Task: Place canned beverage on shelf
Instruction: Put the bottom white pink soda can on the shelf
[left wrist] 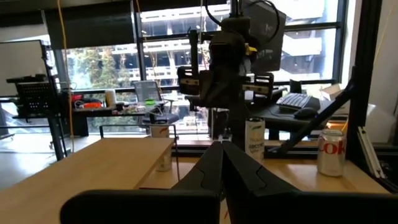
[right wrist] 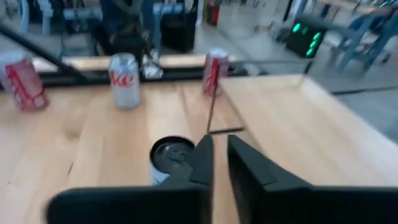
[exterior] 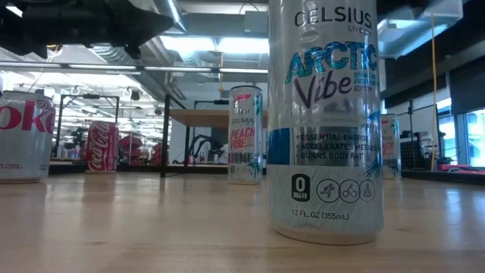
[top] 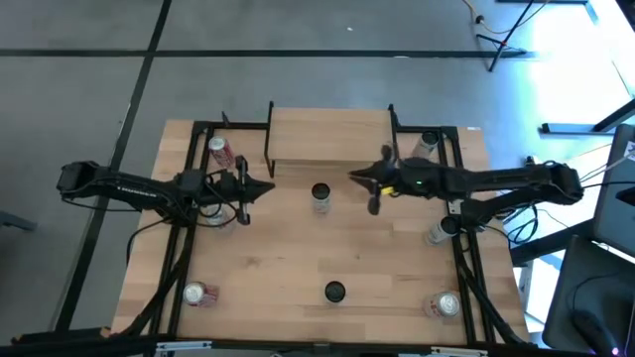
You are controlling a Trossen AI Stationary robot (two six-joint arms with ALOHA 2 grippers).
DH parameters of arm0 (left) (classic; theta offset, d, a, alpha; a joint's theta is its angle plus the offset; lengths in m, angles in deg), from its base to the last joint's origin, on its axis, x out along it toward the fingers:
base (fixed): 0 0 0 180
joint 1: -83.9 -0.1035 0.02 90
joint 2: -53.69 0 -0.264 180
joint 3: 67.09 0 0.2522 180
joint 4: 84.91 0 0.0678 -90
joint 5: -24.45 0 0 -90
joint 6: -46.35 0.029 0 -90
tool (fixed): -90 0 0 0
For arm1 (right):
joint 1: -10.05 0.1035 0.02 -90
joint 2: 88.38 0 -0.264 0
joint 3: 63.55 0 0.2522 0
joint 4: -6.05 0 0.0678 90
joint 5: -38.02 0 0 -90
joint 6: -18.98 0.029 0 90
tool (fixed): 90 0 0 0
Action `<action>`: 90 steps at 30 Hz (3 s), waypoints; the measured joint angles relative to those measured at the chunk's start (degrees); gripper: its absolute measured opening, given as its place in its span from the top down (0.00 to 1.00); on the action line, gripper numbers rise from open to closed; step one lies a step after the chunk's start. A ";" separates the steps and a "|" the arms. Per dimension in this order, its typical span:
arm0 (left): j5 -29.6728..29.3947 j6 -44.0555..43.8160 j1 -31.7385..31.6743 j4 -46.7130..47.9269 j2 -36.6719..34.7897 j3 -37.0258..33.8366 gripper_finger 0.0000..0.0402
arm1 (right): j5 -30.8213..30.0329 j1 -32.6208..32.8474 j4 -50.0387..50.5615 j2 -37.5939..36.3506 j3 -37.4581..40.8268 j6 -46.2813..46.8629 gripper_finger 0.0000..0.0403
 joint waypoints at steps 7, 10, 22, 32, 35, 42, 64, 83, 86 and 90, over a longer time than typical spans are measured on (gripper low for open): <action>0.36 -0.02 0.47 -0.08 -0.07 0.00 1.00 | 3.41 0.00 11.67 8.65 -10.44 0.02 0.51; 0.36 0.02 0.46 -0.08 -0.07 0.00 1.00 | 2.45 0.00 11.16 11.53 -13.04 -0.02 0.37; 0.36 -1.81 0.47 -0.08 -0.05 0.00 1.00 | 0.06 0.00 9.92 16.82 -15.43 -1.46 0.12; 0.37 -2.84 0.47 -0.03 -0.05 0.00 1.00 | 3.48 -0.02 6.17 24.12 -15.43 -1.90 0.17; 0.36 -2.97 0.47 -0.02 -0.04 0.00 1.00 | 3.45 -0.49 5.53 25.18 -15.43 -1.92 0.19; 0.36 -2.97 0.47 -0.03 -0.05 0.00 1.00 | 4.71 -1.58 5.43 26.92 -15.43 -1.51 0.21; 0.36 -2.95 0.47 -0.03 -0.05 0.00 1.00 | 7.61 -1.51 3.86 32.53 -15.35 -3.45 0.45; 0.34 -2.93 0.47 -0.08 -0.04 0.00 1.00 | 5.01 -10.60 34.98 6.56 -27.95 -6.17 0.45; 0.40 -3.36 0.47 0.89 -0.03 0.00 1.00 | 6.42 -15.43 40.71 6.57 -32.51 -8.45 0.45; 0.47 -4.31 0.47 1.50 -0.03 0.00 1.00 | 12.47 -22.98 41.96 6.52 -34.54 -10.76 0.45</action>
